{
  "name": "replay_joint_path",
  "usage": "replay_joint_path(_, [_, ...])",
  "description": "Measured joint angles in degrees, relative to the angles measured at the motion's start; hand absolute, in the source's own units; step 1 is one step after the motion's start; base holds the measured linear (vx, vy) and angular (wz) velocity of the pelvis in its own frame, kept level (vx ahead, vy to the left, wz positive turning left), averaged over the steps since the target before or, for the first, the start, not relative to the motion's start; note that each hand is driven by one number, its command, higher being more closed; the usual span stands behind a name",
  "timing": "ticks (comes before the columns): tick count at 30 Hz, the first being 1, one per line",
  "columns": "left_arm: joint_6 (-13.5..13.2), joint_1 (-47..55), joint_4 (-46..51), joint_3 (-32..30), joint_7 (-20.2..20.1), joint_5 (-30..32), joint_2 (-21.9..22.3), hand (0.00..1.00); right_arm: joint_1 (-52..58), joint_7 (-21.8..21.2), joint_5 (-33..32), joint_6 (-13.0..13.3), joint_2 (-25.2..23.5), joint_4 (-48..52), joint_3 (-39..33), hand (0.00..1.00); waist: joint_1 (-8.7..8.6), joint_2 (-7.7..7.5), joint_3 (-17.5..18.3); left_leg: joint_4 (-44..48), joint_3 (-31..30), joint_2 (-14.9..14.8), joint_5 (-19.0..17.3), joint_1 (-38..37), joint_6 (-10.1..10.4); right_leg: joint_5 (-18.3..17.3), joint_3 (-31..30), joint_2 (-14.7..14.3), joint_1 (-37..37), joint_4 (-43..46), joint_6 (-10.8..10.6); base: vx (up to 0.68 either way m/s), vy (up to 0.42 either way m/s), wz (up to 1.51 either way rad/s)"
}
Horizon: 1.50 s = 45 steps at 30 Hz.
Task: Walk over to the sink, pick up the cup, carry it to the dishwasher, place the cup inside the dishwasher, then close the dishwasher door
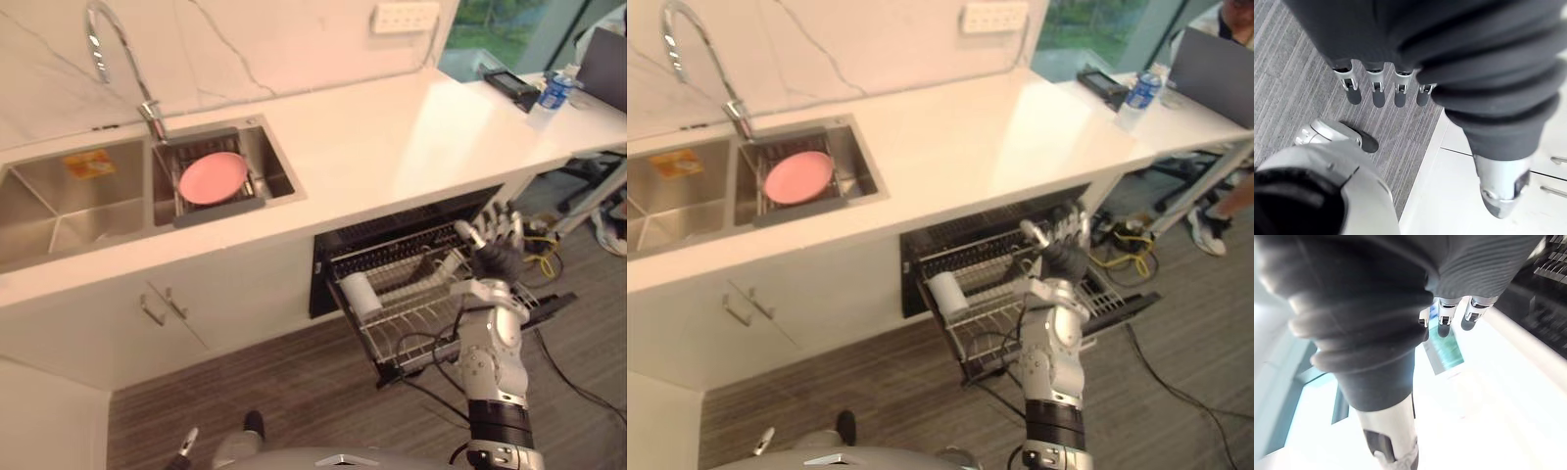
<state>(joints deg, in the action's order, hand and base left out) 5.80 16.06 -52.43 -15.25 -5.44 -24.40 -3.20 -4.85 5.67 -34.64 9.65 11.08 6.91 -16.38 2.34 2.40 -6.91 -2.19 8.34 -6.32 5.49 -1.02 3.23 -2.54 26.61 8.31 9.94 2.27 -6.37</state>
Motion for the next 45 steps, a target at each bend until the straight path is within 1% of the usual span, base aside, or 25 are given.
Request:
replay_joint_path(1, [0.33,0.04,-0.01,0.77,0.15,1.09,0.04,0.0,-0.39,-1.18,-0.58,0.89,0.75,1.83,-0.01,0.0,0.47,-0.78,0.59,-0.42,-0.31,0.22,0.25,0.03,0.11,-0.12,0.19,0.3,-0.14,-0.11,-0.18,0.02,0.028,0.16])
replay_joint_path(4, [0.27,0.3,-0.05,0.98,2.58,2.74,0.02,0.0,-3.39,-1.96,-1.19,1.21,1.37,3.44,0.26,0.0,0.61,-1.42,1.89,-1.37,-0.01,0.51,0.61,-0.32,0.22,-0.18,0.31,0.52,-0.17,-0.73,-0.27,0.01,0.01,0.0])
replay_joint_path(8, [-2.17,1.1,-0.53,1.52,4.24,1.9,-0.19,0.0,-4.25,-1.7,-1.03,1.1,1.74,3.43,0.46,0.0,1.05,-2.78,2.86,-2.58,0.86,2.01,0.89,-1.21,0.05,-1.37,0.21,2.42,-1.15,0.69,-1.54,0.07,0.039,-0.02])
replay_joint_path(9, [-2.75,1.54,-0.83,0.61,3.77,0.89,-0.05,0.0,-4.06,-1.43,-0.99,1.37,1.73,3.44,0.39,0.0,0.87,-3.65,2.77,-2.24,0.75,4.41,0.1,-1.49,-1.15,-3.61,0.18,5.91,-2.59,5.96,-2.35,0.13,0.117,0.13])
replay_joint_path(11, [-2.69,1.55,-1.18,0.15,3.34,1.01,-0.07,0.0,-3.3,-1.28,-1.0,1.46,1.71,3.43,0.14,0.0,0.86,-4.24,2.53,-2.25,0.26,6.6,-0.94,-2.08,-2.39,-5.05,0.64,8.89,-2.94,10.49,-3.22,0.13,0.12,0.24])
replay_joint_path(12, [-2.63,1.27,-2.29,-0.35,2.26,1.91,-0.08,0.0,-1.83,-1.17,-1.02,1.49,1.83,3.4,-0.21,0.0,0.75,-4.31,2.45,-1.45,-0.9,8.24,-2.08,-2.42,-3.48,-6.01,0.63,11.54,-4.43,17.12,-0.88,0.12,0.149,0.45])
replay_joint_path(13, [-2.48,1.4,-2.6,-0.42,1.09,3.42,-0.09,0.0,-0.25,-0.76,-1.02,1.48,1.72,3.39,-0.28,0.0,0.68,-3.74,2.24,-0.03,-1.55,8.86,-3.31,-2.69,-4.42,-4.89,-1.61,13.61,-8.02,26.39,5.58,0.1,0.161,0.43])
replay_joint_path(14, [-2.44,1.7,-2.81,-0.36,0.56,3.88,-0.2,0.0,0.35,-0.47,-1.02,1.38,1.62,3.39,-0.13,0.0,0.59,-3.7,2.12,0.5,-1.91,8.97,-3.91,-3.02,-4.87,-3.4,-4.6,13.9,-9.94,30.48,7.95,0.16,0.21,0.46])
replay_joint_path(15, [-1.76,2.23,-3.3,-0.33,-1.02,4.54,-0.92,0.0,1.31,-0.39,-0.97,1.3,0.6,3.41,0.11,0.0,-0.31,-4.79,1.46,2.05,-3.97,9.31,-5.51,-4.36,-5.95,-1.59,-13.88,12.89,-14.64,39.23,8.03,0.22,0.149,0.5])
replay_joint_path(16, [-1.14,2.06,-3.31,-0.32,-1.55,4.59,-1.96,0.0,2.04,-0.49,-0.97,1.3,0.3,3.42,-0.02,0.0,-1.05,-4.63,0.89,2.92,-5.69,9.01,-6.27,-4.65,-6.55,-4.99,-17.29,10.14,-15.82,40.53,5.53,0.23,0.106,0.62])
replay_joint_path(17, [-0.72,2.02,-3.32,-0.3,-1.91,4.61,-2.52,0.0,2.5,-0.64,-0.96,1.3,0.4,3.44,-0.2,0.0,-1.4,-5.27,0.6,3.34,-6.77,8.75,-6.65,-4.74,-6.58,-7.11,-18.46,8.09,-16.22,39.9,4.75,0.17,0.013,0.61])
replay_joint_path(19, [1.15,1.14,-3.36,-0.49,-3.87,4.59,-4.65,0.0,2.54,-1.63,-1.01,1.32,0.5,3.53,-2.61,0.0,-2.15,-7.89,-0.5,3.58,-8.84,8.65,-7.55,-5.07,-6.88,-9.92,-19.76,1.98,-20.16,33.56,4.57,0.16,-0.013,0.53])
replay_joint_path(21, [2.38,0.79,-3.37,-0.37,-4.87,4.71,-4.9,0.0,2.55,-2.04,-1.15,1.35,0.77,3.53,-4.27,0.0,-2.57,-7.87,-0.75,4.62,-9.61,8.64,-8.72,-4.95,-7.0,-8.66,-20.06,-0.69,-23.39,29.26,4.59,0.15,-0.034,0.32])
replay_joint_path(23, [2.57,1.26,-3.33,0.04,-6.33,5.14,-4.74,0.0,2.74,-3.49,-2.23,1.47,0.85,3.54,-5.54,0.0,-4.03,-7.16,-1.1,7.21,-10.38,9.06,-11.23,-5.4,-7.15,-3.02,-22.92,-3.4,-25.2,23.46,3.78,0.16,-0.061,0.4])
replay_joint_path(24, [2.55,1.31,-3.28,0.35,-6.74,5.71,-4.78,0.0,2.84,-4.18,-2.22,1.61,0.86,3.56,-5.87,0.0,-4.31,-7.17,-1.08,7.94,-10.79,9.38,-12.11,-5.63,-7.21,-0.98,-23.08,-3.52,-24.99,22.16,4.15,0.26,-0.112,0.38])
replay_joint_path(25, [2.54,1.32,-3.02,0.61,-7.42,6.82,-4.78,0.0,3.21,-4.5,-2.21,1.89,0.87,4.11,-6.46,0.0,-4.38,-7.35,-0.95,9.19,-11.46,10.04,-13.79,-6.19,-6.77,3.01,-22.98,-3.52,-23.34,18.84,4.26,0.32,-0.144,0.26])
replay_joint_path(26, [2.49,1.55,-2.17,0.69,-7.55,7.42,-4.79,0.0,4.52,-4.48,-2.2,1.95,0.9,6.29,-6.38,0.0,-4.03,-8.1,-0.2,10.52,-11.51,11.04,-15.54,-6.13,-6.02,4.98,-23.04,-3.07,-20.91,14.71,4.9,0.35,-0.157,0.1])
replay_joint_path(27, [2.36,0.98,-2.45,0.48,-7.33,7.74,-4.49,0.0,4.57,-4.53,-2.2,1.99,1.33,7.01,-6.36,0.0,-3.28,-7.64,-0.09,11.66,-11.37,10.32,-16.8,-6.15,-5.43,4.31,-22.54,-3.8,-20.19,13.75,5.14,0.33,-0.132,0.04])
replay_joint_path(28, [2.46,0.62,-1.91,0.75,-7.6,7.71,-3.46,0.0,4.47,-4.41,-2.2,2.08,1.63,8.21,-6.36,0.0,-3.4,-5.46,-0.06,13.15,-11.29,8.75,-18.14,-5.2,-4.86,4.23,-21.81,-5.28,-19.28,11.85,5.47,0.3,-0.093,0.0])
replay_joint_path(29, [2.52,0.17,-1.9,0.62,-7.52,7.66,-2.47,0.0,3.87,-4.21,-2.18,2.2,2.06,8.08,-6.34,0.0,-3.43,-4.33,-0.24,12.98,-11.3,7.52,-18.74,-5.19,-4.32,4.57,-21.31,-6.48,-18.73,10.59,5.92,0.28,-0.073,0.06])
replay_joint_path(31, [2.76,0.0,-2.25,0.52,-7.52,7.67,-1.57,0.0,3.37,-3.79,-2.16,2.2,2.15,8.05,-6.3,0.0,-3.38,-2.86,-0.15,11.69,-10.97,6.22,-18.79,-6.52,-4.06,4.51,-21.15,-7.88,-17.52,9.09,6.31,0.24,-0.061,-0.07])
replay_joint_path(33, [2.99,0.04,-2.36,-0.32,-7.53,7.82,-1.16,0.0,2.24,-3.7,-2.18,2.2,2.17,8.01,-6.32,0.0,-3.5,-2.27,-0.1,10.71,-10.49,5.43,-18.73,-7.96,-3.95,4.3,-21.24,-8.74,-16.26,8.19,6.63,0.22,-0.041,-0.12])
replay_joint_path(38, [2.29,0.02,-3.28,-0.48,-7.09,9.96,-1.43,0.0,1.17,-4.55,-4.02,2.42,2.34,8.02,-6.31,0.0,-4.02,-2.54,-0.13,9.61,-10.0,5.56,-18.84,-8.63,-4.18,4.33,-21.6,-8.74,-15.73,7.15,6.23,0.05,0.021,-0.03])
replay_joint_path(42, [2.58,0.03,-4.9,-0.41,-4.95,9.98,-2.16,0.0,1.61,-9.22,-6.9,2.42,1.54,8.24,-6.31,0.0,-4.25,-3.01,-0.02,9.39,-9.98,5.69,-19.27,-9.12,-4.52,3.96,-21.52,-8.41,-15.02,7.12,5.81,-0.03,0.027,0.02])
replay_joint_path(45, [2.58,-0.22,-5.07,-1.54,-1.61,7.97,-2.31,0.0,4.33,-13.65,-9.2,2.48,1.5,10.86,-5.53,0.0,-3.9,-1.78,-0.07,13.19,-9.99,4.23,-21.63,-8.64,-3.01,0.37,-20.75,-9.71,-14.2,9.27,6.18,0.02,-0.037,0.13])
